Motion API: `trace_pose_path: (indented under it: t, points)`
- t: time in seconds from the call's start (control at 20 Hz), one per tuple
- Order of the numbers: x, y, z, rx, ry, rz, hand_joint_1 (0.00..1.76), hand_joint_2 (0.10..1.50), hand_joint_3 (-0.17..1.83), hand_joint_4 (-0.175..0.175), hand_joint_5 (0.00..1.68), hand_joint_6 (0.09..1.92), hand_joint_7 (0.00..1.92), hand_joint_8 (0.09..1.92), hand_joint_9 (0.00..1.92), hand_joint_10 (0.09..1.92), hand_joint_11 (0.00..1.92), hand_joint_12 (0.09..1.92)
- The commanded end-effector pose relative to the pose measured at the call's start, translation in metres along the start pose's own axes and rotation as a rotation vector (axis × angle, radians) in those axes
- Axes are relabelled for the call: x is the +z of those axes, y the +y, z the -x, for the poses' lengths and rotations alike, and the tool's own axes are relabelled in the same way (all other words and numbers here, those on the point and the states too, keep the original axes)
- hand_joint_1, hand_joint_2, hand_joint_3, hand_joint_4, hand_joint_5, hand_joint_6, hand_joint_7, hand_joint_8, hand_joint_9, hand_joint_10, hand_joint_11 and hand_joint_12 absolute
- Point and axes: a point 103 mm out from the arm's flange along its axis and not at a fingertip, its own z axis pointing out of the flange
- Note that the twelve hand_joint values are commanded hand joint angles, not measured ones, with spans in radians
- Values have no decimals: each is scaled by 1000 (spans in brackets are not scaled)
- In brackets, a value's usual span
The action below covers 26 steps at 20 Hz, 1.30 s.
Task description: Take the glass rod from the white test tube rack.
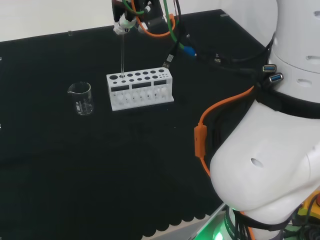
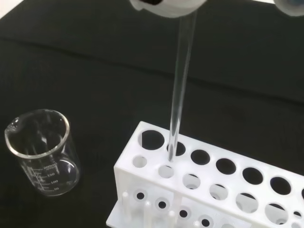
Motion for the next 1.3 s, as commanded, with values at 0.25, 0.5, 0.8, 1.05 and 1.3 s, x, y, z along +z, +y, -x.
trace_pose_path:
  t: [0.25,0.5,0.8,1.05,1.3]
  points:
    - [-9,-12,-4,0,-5,6,1334,1027,-175,-175,1399,87,1597,133,1760,296,1579,681]
    - [-17,-18,-11,3,-21,12,1334,1027,-175,-175,1401,87,1594,140,1761,294,1578,681]
    - [-19,-19,-13,7,-27,6,1334,1028,-175,-175,1403,87,1591,150,1763,291,1578,682]
    - [-25,-22,-13,8,-38,-1,1334,1028,-175,-175,1404,87,1587,157,1765,289,1578,684]
    - [-20,-21,-17,6,-33,-1,1334,1028,-175,-175,1405,87,1584,164,1766,287,1578,685]
